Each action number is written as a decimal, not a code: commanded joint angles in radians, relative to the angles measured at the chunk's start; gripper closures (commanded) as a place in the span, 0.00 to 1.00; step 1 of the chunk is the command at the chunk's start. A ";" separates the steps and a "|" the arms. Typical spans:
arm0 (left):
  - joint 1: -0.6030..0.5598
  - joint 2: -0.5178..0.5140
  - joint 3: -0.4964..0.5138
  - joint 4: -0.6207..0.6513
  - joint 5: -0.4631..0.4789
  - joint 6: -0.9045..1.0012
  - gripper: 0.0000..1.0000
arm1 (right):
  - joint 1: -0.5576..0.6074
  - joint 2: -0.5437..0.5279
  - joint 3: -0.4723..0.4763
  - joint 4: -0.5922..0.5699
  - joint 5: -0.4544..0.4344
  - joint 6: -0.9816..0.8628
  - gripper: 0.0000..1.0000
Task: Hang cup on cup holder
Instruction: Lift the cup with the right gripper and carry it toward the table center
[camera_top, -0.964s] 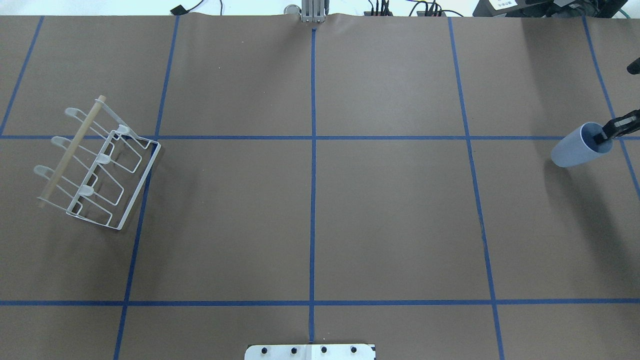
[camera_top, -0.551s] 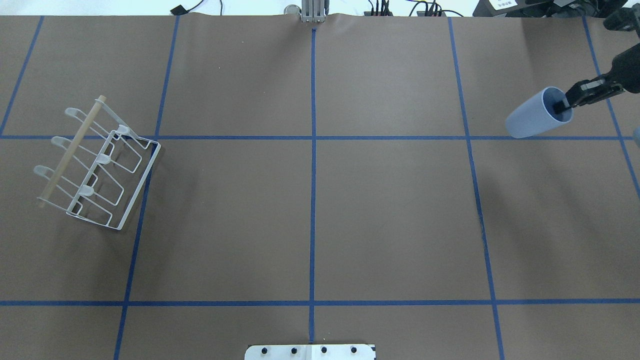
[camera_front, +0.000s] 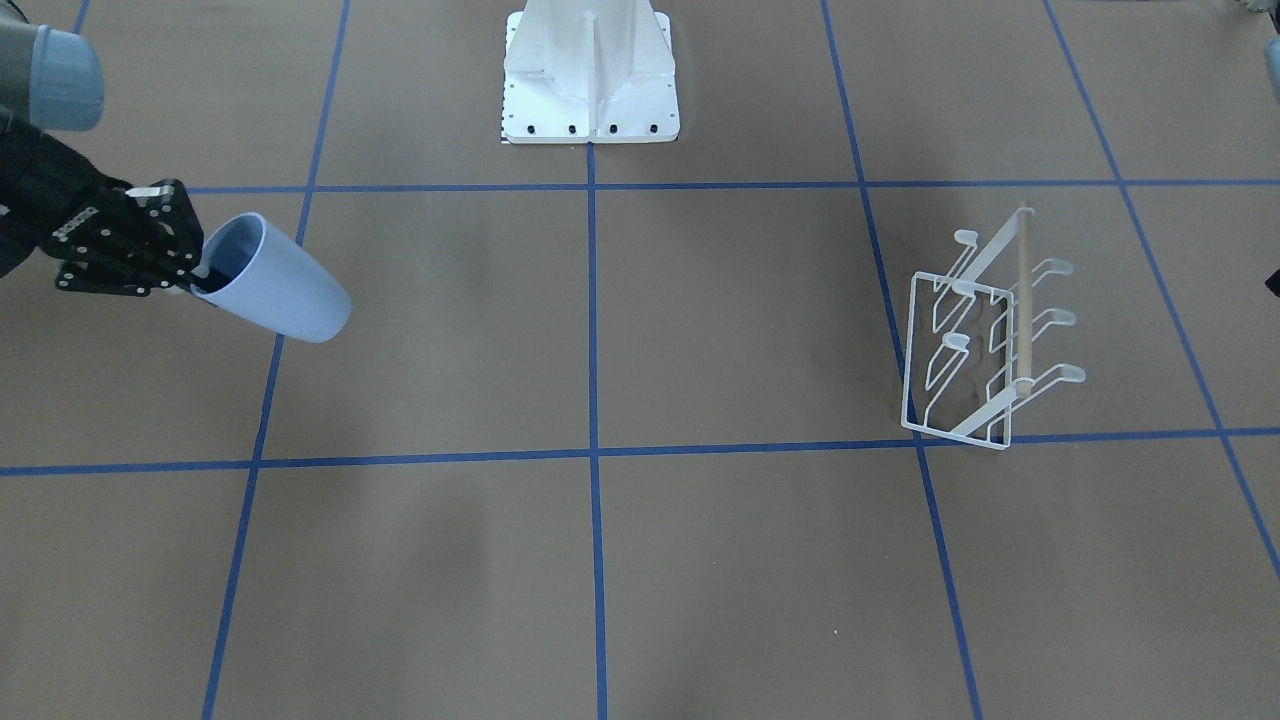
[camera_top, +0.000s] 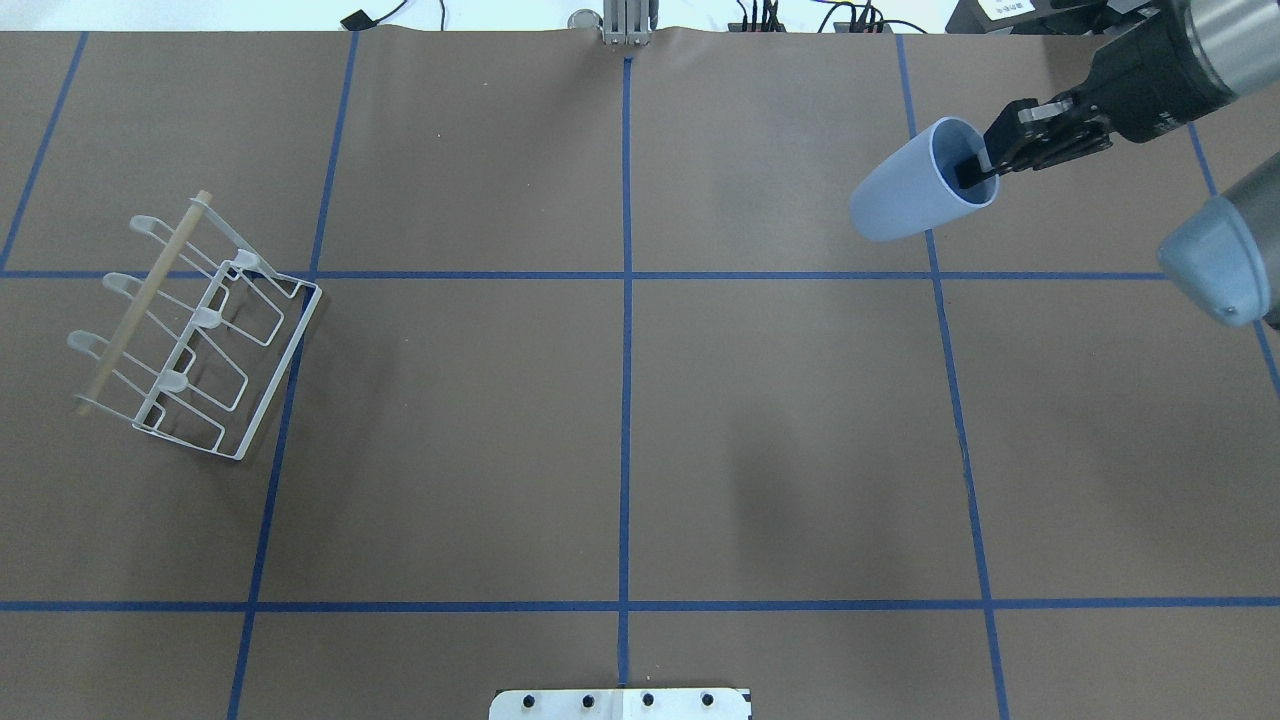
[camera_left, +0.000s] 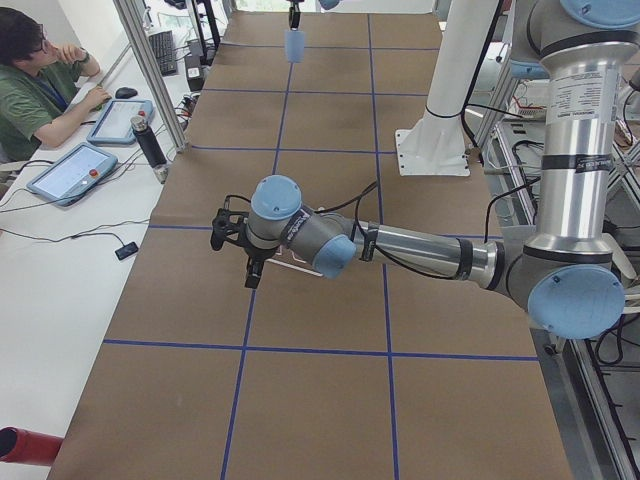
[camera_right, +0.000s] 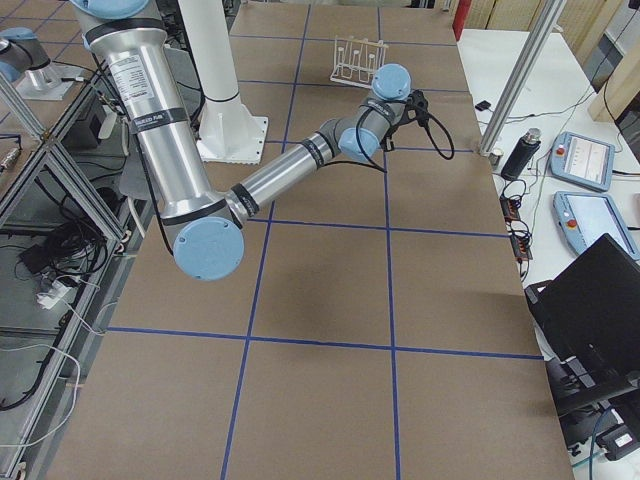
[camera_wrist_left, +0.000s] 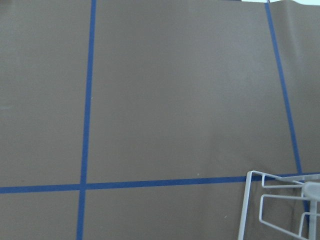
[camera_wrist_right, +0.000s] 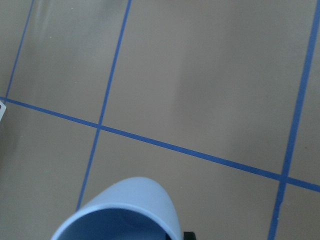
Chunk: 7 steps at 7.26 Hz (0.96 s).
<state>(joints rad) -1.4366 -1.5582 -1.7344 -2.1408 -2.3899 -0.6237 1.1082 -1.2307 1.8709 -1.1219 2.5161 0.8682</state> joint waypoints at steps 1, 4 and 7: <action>0.071 0.000 0.000 -0.280 0.000 -0.357 0.02 | -0.171 0.007 0.022 0.340 -0.214 0.397 1.00; 0.146 -0.035 -0.005 -0.642 0.008 -0.821 0.02 | -0.378 0.004 0.022 0.630 -0.493 0.641 1.00; 0.234 -0.199 -0.025 -0.806 0.011 -1.308 0.02 | -0.425 0.007 0.022 0.877 -0.561 0.825 1.00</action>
<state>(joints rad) -1.2385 -1.7008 -1.7477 -2.8900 -2.3810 -1.7695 0.7070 -1.2255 1.8930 -0.3450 1.9906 1.6207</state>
